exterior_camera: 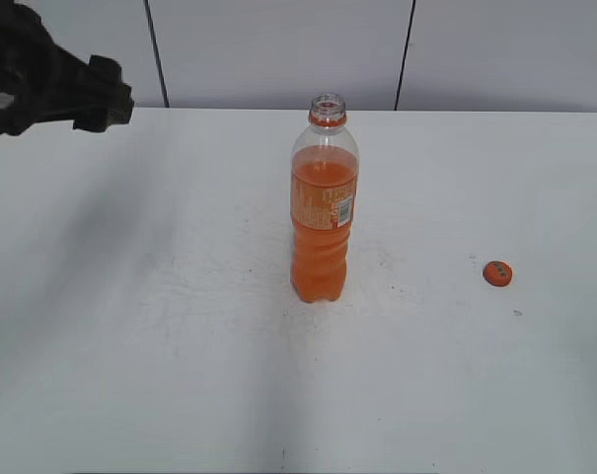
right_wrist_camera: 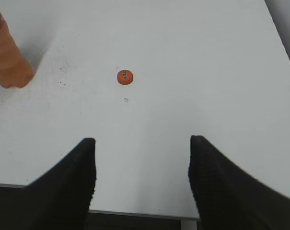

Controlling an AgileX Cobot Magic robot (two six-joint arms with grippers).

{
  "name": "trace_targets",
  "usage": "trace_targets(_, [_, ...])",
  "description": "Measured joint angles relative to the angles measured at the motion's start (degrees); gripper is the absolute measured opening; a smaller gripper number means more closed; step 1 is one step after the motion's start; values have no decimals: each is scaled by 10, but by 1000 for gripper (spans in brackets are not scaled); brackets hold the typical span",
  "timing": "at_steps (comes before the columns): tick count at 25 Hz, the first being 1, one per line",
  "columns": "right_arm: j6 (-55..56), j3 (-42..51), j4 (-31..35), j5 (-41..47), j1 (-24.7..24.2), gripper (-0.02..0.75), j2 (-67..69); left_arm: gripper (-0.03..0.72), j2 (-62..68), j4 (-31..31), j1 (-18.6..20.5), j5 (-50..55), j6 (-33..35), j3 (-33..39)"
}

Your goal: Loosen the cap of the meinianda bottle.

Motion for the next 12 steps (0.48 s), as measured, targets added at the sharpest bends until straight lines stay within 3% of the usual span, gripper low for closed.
trace_targets(3, [0, 0, 0, 0, 0, 460, 0, 586, -23, -119, 25, 46, 108, 0])
trace_targets(9, [0, 0, 0, 0, 0, 460, 0, 586, -82, -178, 127, 122, 163, 0])
trace_targets(12, [0, 0, 0, 0, 0, 460, 0, 586, -100, -214, 149, 182, 225, 0])
